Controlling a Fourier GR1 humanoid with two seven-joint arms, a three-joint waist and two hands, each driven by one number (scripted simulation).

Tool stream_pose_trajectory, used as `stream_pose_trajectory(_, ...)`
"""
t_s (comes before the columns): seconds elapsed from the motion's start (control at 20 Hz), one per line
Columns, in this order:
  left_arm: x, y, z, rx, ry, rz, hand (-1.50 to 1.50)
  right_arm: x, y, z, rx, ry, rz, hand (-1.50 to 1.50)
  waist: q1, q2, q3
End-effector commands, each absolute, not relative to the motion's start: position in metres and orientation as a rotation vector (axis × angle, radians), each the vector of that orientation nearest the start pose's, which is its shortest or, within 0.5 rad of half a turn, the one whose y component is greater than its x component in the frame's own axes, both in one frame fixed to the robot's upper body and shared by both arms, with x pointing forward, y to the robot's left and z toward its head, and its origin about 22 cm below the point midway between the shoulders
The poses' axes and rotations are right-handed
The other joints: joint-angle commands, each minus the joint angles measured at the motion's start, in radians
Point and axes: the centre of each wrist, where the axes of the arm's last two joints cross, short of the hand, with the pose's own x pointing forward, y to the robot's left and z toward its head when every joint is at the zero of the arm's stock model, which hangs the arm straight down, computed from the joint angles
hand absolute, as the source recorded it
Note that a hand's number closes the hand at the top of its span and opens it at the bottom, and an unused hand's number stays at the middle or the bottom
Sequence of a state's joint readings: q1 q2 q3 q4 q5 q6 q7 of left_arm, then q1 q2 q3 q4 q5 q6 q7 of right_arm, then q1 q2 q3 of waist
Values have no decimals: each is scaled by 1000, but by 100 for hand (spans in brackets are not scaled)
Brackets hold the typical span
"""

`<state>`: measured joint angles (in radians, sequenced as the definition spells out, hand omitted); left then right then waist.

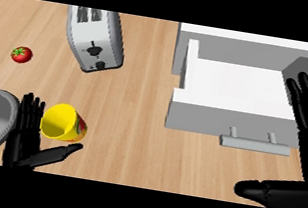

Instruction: Pick up the cup, place it into the drawer and close the drawer

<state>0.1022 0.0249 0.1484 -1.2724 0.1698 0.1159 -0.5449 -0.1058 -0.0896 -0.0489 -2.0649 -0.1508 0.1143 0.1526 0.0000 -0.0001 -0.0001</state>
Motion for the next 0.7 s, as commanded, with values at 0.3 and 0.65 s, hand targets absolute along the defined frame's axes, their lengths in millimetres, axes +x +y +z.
stream_pose_trajectory(0.3, 202, 284, -114, 257, -1680, 321, -150, 226, -247, 142, 162, -2006, 149, -150, 0, 0, 0)
stream_pose_trajectory(0.65, 206, 299, -128, 255, -1702, 322, -150, 233, -222, 152, 139, -1995, 148, -150, 1, 0, 0)
